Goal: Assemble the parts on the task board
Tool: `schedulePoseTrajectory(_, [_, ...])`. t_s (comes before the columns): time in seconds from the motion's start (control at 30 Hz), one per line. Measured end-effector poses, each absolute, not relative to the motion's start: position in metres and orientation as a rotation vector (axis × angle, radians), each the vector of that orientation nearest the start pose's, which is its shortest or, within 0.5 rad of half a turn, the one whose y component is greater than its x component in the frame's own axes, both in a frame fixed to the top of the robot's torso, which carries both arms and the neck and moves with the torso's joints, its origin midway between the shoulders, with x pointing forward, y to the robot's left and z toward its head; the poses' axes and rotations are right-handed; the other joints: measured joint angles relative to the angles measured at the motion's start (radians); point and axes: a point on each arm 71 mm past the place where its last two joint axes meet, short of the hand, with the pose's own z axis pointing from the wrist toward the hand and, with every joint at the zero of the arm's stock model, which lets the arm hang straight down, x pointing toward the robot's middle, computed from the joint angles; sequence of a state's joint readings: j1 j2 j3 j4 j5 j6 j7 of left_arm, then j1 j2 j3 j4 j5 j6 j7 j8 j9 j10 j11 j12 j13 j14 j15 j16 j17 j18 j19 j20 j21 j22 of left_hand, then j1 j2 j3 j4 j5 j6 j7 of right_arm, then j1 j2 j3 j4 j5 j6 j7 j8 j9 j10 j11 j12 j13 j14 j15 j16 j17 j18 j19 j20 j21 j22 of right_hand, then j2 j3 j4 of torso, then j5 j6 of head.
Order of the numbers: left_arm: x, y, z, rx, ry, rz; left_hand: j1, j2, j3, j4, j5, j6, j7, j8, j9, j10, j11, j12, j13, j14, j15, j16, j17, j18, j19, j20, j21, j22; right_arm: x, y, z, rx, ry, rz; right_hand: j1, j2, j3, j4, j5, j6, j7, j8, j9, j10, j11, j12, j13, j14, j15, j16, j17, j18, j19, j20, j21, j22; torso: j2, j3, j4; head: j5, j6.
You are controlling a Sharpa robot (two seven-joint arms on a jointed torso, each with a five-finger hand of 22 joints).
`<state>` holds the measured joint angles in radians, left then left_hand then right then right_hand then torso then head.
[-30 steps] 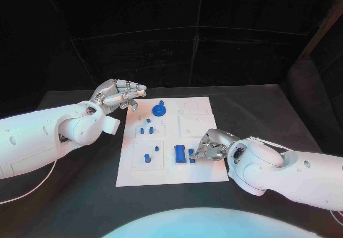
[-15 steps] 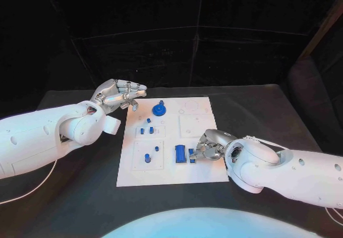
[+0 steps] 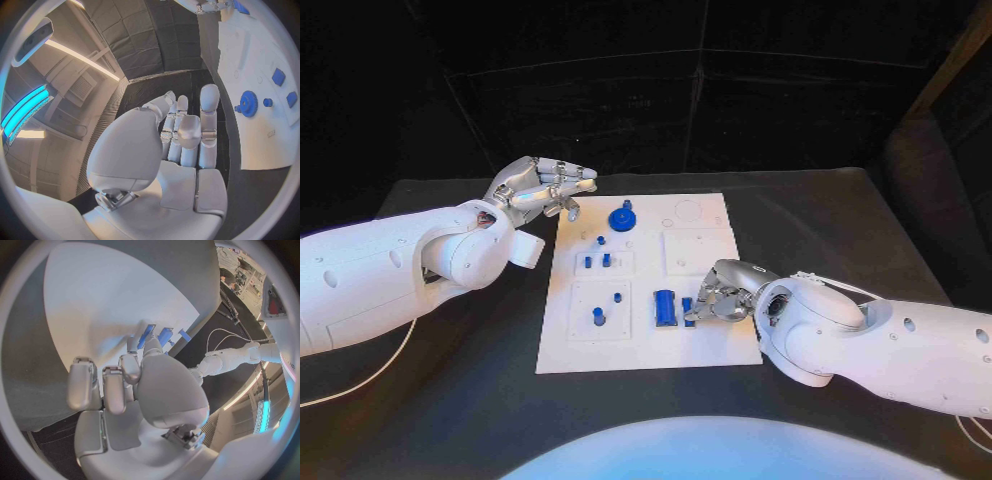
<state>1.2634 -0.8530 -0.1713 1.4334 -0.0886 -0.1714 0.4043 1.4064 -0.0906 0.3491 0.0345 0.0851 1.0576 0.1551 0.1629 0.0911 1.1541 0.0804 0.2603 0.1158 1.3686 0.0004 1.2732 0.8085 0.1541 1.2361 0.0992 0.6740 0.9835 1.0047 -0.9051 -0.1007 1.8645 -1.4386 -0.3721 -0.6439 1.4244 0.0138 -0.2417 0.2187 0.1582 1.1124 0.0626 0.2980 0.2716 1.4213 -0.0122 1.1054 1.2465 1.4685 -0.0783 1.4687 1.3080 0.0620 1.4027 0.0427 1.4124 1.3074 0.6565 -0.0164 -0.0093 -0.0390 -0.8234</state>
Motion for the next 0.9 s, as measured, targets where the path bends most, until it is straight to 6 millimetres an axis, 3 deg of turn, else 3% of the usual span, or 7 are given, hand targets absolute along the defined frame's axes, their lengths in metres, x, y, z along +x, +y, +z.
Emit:
schedulePoseTrajectory(0.1, [0.496,0.235,-0.197,-0.971,1.554,-1.510,0.000,0.000,0.000,0.000,0.000,0.000,0.000,0.000,0.000,0.000,0.000,0.000,0.000,0.000,0.000,0.000,0.000,0.000,0.000,0.000,0.000,0.000,0.369,-0.166,-0.262,0.166,2.016,0.484,-0.001,0.000,-0.010,0.010,-0.007,0.000,0.000,0.000,0.000,0.000,0.000,-0.008,0.000,0.000,0.000,-0.006,0.000,0.000,-0.008,0.000,-0.004,0.000,-0.001,0.0000,-0.0002,-0.001,0.002])
schedulePoseTrajectory(0.33, [0.496,0.235,-0.198,-0.971,1.556,-1.508,0.000,0.000,0.000,0.000,0.000,0.000,0.000,0.004,-0.001,-0.004,0.004,0.000,0.001,0.000,0.000,-0.005,-0.011,0.000,0.000,0.000,-0.016,-0.008,0.369,-0.175,-0.259,0.185,1.990,0.598,-0.011,0.002,-0.023,0.017,0.001,-0.065,0.023,-0.030,0.000,-0.054,0.017,-0.120,-0.079,-0.003,0.013,-0.061,-0.041,0.001,-0.076,0.008,-0.070,-0.053,-0.003,-0.0008,0.0001,-0.003,0.011])
schedulePoseTrajectory(0.4, [0.496,0.234,-0.199,-0.971,1.558,-1.507,-0.001,-0.001,0.000,0.000,0.000,-0.003,0.003,0.004,-0.001,-0.007,0.000,0.000,0.001,-0.010,0.002,-0.012,-0.024,0.013,-0.005,0.005,-0.030,-0.016,0.374,-0.179,-0.254,0.196,1.968,0.654,-0.009,0.005,-0.027,0.013,0.007,-0.087,0.031,-0.040,-0.002,-0.082,0.024,-0.178,-0.119,-0.002,0.020,-0.090,-0.085,0.018,-0.109,0.014,-0.103,-0.095,-0.004,-0.0011,0.0012,-0.005,0.017])
schedulePoseTrajectory(0.5, [0.496,0.235,-0.202,-0.979,1.562,-1.501,-0.007,-0.007,0.003,0.003,0.000,-0.017,0.009,0.004,-0.004,-0.023,0.006,0.000,0.001,-0.048,0.006,-0.055,-0.098,0.016,-0.033,0.007,-0.075,-0.043,0.388,-0.186,-0.246,0.229,1.925,0.741,0.029,0.030,-0.028,0.009,0.024,-0.117,0.046,-0.057,-0.002,-0.187,0.034,-0.434,-0.305,-0.019,0.035,-0.227,-0.271,0.062,-0.222,0.025,-0.232,-0.247,-0.010,-0.0020,0.0030,-0.008,0.026])
schedulePoseTrajectory(0.6, [0.497,0.237,-0.204,-0.995,1.558,-1.493,-0.007,-0.007,0.003,0.003,0.000,-0.034,0.016,0.004,-0.006,-0.041,0.016,0.004,0.001,-0.136,0.014,-0.152,-0.270,0.016,-0.066,0.014,-0.105,-0.057,0.407,-0.195,-0.237,0.290,1.880,0.827,0.106,0.063,-0.010,-0.018,0.034,-0.136,0.065,-0.078,-0.005,-0.262,0.049,-0.605,-0.447,-0.129,0.048,-0.533,-0.624,0.110,-0.401,0.035,-0.469,-0.500,-0.020,-0.0047,0.0042,-0.013,0.040])
schedulePoseTrajectory(0.77, [0.504,0.242,-0.207,-1.033,1.530,-1.471,-0.011,-0.011,0.010,-0.002,0.000,-0.066,0.023,0.010,-0.012,-0.064,0.028,0.011,-0.003,-0.276,0.029,-0.338,-0.419,0.016,-0.180,0.029,-0.208,-0.113,0.447,-0.209,-0.230,0.466,1.797,0.995,0.220,0.089,0.019,-0.066,-0.004,-0.166,0.096,-0.121,-0.023,-0.324,0.092,-0.820,-0.670,-0.226,0.088,-0.842,-0.824,0.109,-0.483,0.070,-0.663,-0.645,-0.041,-0.0108,0.0068,-0.020,0.072])
schedulePoseTrajectory(0.9, [0.512,0.248,-0.215,-1.065,1.510,-1.444,-0.029,-0.019,0.030,0.013,0.000,-0.078,0.024,0.013,-0.017,-0.068,0.032,-0.028,-0.035,-0.305,0.044,-0.571,-0.523,0.016,-0.272,0.050,-0.321,-0.193,0.474,-0.215,-0.233,0.614,1.730,1.108,0.225,0.090,0.004,-0.065,-0.004,-0.188,0.127,-0.162,-0.048,-0.360,0.128,-0.926,-0.809,-0.318,0.133,-1.030,-0.920,0.109,-0.555,0.104,-0.784,-0.720,-0.064,-0.0143,0.0089,-0.020,0.099])
